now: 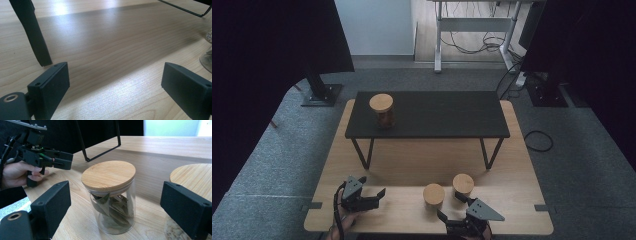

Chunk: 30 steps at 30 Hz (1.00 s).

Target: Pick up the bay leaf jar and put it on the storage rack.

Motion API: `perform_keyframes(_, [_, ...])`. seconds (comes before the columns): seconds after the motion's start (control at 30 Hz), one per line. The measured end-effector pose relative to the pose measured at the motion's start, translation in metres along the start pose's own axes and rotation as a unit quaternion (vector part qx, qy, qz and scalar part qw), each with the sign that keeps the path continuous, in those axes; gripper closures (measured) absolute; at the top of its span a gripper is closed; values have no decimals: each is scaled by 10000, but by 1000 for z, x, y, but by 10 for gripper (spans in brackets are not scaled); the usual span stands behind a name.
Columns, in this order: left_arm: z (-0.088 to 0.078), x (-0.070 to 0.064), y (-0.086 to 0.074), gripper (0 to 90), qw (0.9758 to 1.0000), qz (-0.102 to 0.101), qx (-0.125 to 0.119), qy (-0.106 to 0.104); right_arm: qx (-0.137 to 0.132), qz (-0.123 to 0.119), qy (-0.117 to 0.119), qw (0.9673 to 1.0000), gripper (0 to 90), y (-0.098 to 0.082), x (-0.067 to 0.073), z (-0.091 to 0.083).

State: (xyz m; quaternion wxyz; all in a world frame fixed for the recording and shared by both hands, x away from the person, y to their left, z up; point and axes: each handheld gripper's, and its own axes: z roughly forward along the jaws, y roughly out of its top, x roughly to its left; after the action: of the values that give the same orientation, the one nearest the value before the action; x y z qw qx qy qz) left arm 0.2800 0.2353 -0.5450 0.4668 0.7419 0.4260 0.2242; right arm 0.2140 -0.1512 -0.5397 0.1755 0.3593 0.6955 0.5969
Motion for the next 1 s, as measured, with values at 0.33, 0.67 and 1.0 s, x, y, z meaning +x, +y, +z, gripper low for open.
perform_keyframes(0.33, [-1,1,0,75,10000,-13,-3,23,198,-113,-12,9997,87,0,7,17])
perform_keyframes(0.67, [-1,1,0,74,10000,2,-2,30,345,-235,-239,9988,80,-2,9,32])
perform_keyframes(1.0, [0,1,-1,73,10000,20,14,31,530,-429,-431,9967,71,-4,13,44])
